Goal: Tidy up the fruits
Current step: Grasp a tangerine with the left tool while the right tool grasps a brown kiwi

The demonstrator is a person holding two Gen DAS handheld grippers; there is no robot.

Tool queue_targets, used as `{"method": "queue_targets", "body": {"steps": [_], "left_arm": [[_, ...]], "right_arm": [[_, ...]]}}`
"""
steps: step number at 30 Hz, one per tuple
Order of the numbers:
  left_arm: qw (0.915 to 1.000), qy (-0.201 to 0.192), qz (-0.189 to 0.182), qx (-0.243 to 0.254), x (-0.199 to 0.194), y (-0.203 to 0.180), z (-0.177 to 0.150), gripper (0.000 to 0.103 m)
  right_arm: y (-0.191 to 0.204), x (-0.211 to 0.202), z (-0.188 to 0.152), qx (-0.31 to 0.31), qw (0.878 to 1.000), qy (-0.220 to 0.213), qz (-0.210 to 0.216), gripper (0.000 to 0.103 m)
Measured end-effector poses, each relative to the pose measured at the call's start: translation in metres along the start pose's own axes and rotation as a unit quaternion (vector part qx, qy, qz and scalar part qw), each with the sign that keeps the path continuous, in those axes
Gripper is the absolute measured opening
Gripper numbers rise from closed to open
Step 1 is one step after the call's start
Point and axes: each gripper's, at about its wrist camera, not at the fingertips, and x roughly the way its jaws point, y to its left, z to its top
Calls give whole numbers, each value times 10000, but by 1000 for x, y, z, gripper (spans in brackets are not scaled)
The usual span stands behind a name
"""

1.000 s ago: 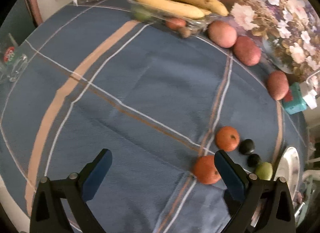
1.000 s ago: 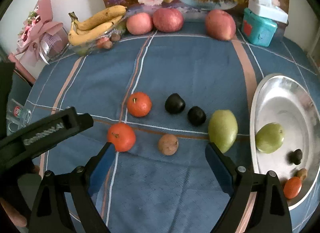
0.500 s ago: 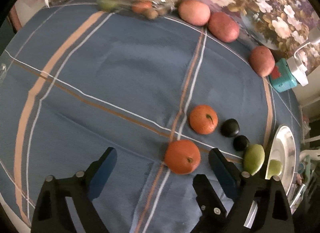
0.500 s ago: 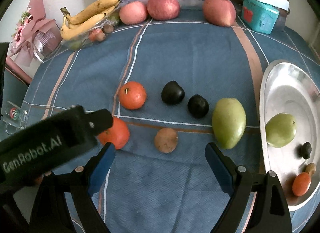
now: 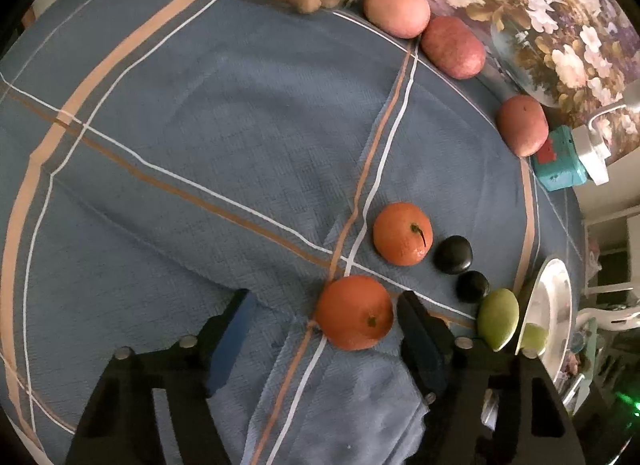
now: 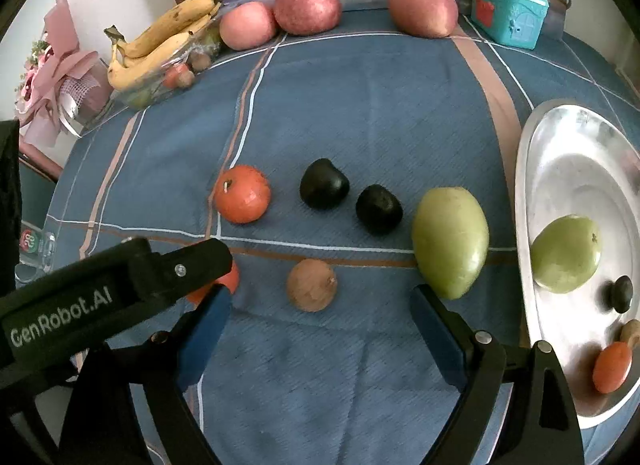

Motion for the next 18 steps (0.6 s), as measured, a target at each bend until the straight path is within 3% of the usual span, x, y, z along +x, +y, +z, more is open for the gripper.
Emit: {"method": "queue_targets", "body": {"steps": [2,4,5,8,9,13,18], "left_arm": [[10000,28,-71,-31,1,0,1,71],[9999,54,-132,-50,2,-1,2,67],[9998,74,-179,-50,3,-1,2,64],[9994,141,-327,-43,5,-4,3,53],[9989,193,-411,-66,7,-5,2,49],[9983,273,-510,-72,10,-9,2,43],[9981,251,-557,-104,6,-10,1,40]], "right_arm": [[-3,-2,2,55,10000,-53,-29,86],[-6,-2,3,103,9999,-74,-116,68],[-7,-2,3,124,9998,-67,-158,64],[-9,-1,3,195,9998,-61,-90,59],[-8,-1,3,195,9998,-78,-34,53],[-4,-3,4,195,9997,-79,109,36],[-2,1,3,244,9992,3,308,27]]}}
